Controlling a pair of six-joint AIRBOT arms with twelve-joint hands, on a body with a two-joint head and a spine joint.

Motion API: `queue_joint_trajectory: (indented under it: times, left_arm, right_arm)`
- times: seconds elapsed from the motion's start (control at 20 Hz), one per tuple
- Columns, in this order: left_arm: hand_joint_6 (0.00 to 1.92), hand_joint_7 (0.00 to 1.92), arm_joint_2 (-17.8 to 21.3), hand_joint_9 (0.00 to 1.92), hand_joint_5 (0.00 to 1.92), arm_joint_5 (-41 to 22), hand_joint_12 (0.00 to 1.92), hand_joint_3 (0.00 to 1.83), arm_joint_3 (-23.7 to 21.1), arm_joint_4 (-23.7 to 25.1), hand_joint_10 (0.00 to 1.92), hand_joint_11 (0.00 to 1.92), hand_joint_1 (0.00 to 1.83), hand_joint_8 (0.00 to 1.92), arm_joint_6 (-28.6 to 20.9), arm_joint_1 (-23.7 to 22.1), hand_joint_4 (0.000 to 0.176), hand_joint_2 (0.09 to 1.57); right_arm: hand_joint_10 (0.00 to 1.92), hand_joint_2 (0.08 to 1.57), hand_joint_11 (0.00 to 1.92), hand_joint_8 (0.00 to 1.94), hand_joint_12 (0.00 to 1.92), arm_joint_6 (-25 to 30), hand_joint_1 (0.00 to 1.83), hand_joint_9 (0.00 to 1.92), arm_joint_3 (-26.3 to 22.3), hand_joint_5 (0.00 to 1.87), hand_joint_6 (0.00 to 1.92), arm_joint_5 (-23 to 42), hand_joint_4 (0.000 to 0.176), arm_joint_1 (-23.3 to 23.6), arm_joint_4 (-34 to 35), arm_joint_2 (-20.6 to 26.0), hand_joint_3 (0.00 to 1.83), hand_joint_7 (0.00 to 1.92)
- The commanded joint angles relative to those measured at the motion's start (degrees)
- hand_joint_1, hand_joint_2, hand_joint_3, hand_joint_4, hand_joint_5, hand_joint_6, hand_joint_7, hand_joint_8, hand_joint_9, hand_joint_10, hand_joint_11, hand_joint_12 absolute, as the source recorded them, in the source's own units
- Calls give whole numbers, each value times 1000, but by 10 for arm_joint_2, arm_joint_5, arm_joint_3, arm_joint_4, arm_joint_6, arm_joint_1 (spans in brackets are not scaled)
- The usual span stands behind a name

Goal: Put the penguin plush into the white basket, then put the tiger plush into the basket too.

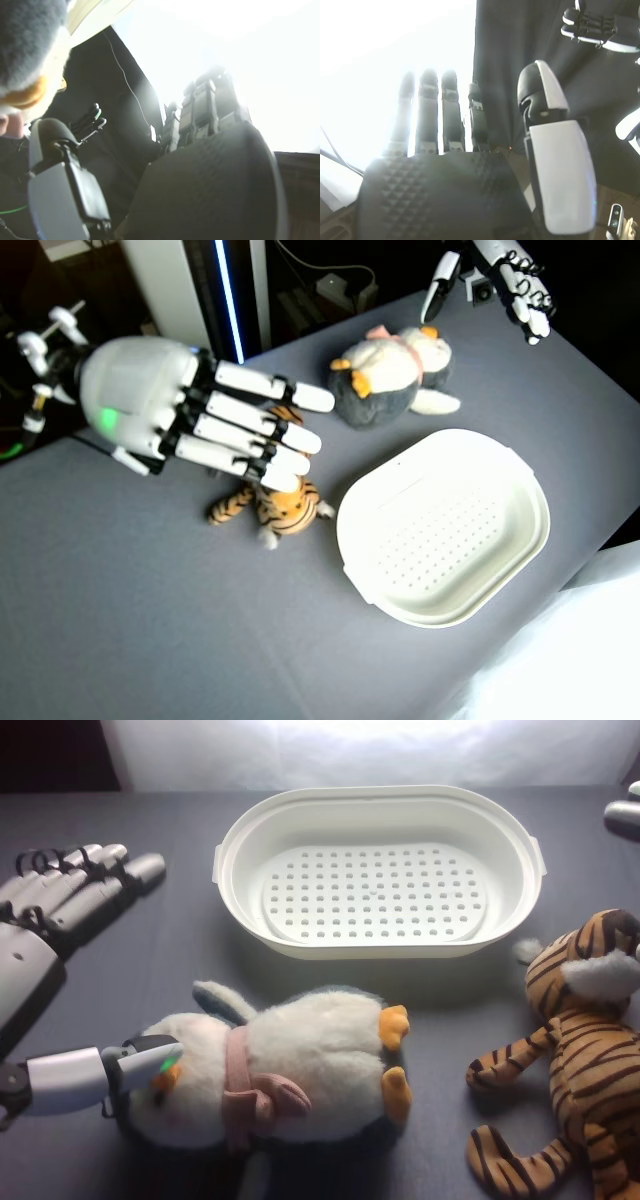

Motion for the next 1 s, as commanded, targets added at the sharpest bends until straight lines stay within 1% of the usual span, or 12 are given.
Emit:
queue_joint_trajectory:
  times: [0.0, 0.05, 0.1, 0.15, 0.2, 0.25, 0.35, 0.5, 0.55, 0.7, 0.8, 0.95]
  left_arm:
    - [1, 34, 4, 0, 138, -46, 0, 29, -2, 19, 0, 0, 684, 0, 7, -9, 40, 965]
    - [0, 34, 4, 0, 132, -35, 0, 27, -3, 23, 0, 0, 684, 0, 14, -12, 40, 967]
    - [0, 79, 5, 80, 106, -12, 296, 10, -3, 32, 1, 12, 790, 11, 25, -18, 106, 910]
    - [0, 86, 8, 95, 72, 12, 455, 0, -3, 43, 1, 2, 826, 3, 33, -28, 159, 851]
    - [0, 29, 12, 35, 34, 38, 368, 0, -3, 57, 3, 0, 808, 1, 42, -39, 173, 830]
    - [0, 5, 16, 6, 6, 62, 247, 0, -3, 70, 0, 0, 741, 0, 48, -51, 175, 823]
    - [0, 0, 19, 0, 0, 109, 237, 0, 0, 93, 0, 0, 629, 0, 57, -75, 176, 720]
    - [0, 0, 19, 0, 0, 150, 173, 0, 6, 117, 0, 0, 641, 0, 57, -104, 176, 603]
    - [0, 0, 19, 0, 0, 159, 59, 0, 6, 124, 0, 0, 642, 0, 57, -107, 176, 586]
    - [0, 0, 19, 0, 0, 208, 0, 0, 7, 145, 0, 0, 644, 0, 54, -110, 176, 591]
    - [0, 0, 18, 0, 0, 237, 16, 2, 8, 151, 0, 35, 769, 0, 54, -110, 176, 607]
    - [0, 0, 15, 0, 0, 282, 21, 6, 8, 175, 0, 45, 747, 0, 51, -114, 176, 618]
  right_arm:
    - [12, 1197, 0, 1, 637, 5, 730, 197, 4, 440, 6, 61, 10, 3, 2, 3, 14, 231]
    - [10, 1201, 0, 0, 638, 5, 726, 198, 6, 441, 5, 57, 9, 4, -1, 3, 13, 230]
    - [14, 1219, 6, 3, 640, 6, 698, 216, 7, 442, 4, 53, 5, 4, -4, 3, 15, 240]
    - [11, 1227, 2, 4, 633, 6, 683, 217, 7, 443, 3, 50, 4, 5, -6, 3, 14, 245]
    - [3, 1236, 23, 0, 603, 7, 673, 224, 8, 441, 1, 49, 4, 6, -8, 3, 2, 250]
    - [0, 1236, 45, 0, 554, 7, 665, 227, 8, 445, 0, 49, 7, 6, -9, 3, 1, 254]
    - [0, 1249, 92, 0, 435, 7, 654, 236, 9, 458, 0, 47, 14, 8, -11, 3, 0, 266]
    - [0, 1270, 130, 0, 324, 7, 643, 236, 10, 445, 0, 47, 50, 8, -13, 3, 4, 261]
    - [0, 1279, 128, 0, 310, 7, 624, 228, 10, 442, 0, 46, 54, 8, -14, 3, 5, 259]
    - [0, 1285, 155, 0, 191, 7, 642, 212, 10, 444, 0, 43, 57, 8, -14, 3, 1, 255]
    - [7, 1293, 181, 6, 187, 7, 727, 241, 10, 467, 5, 42, 47, 8, -14, 3, 1, 280]
    - [1, 1298, 198, 0, 161, 7, 734, 253, 11, 478, 0, 41, 40, 9, -14, 3, 0, 297]
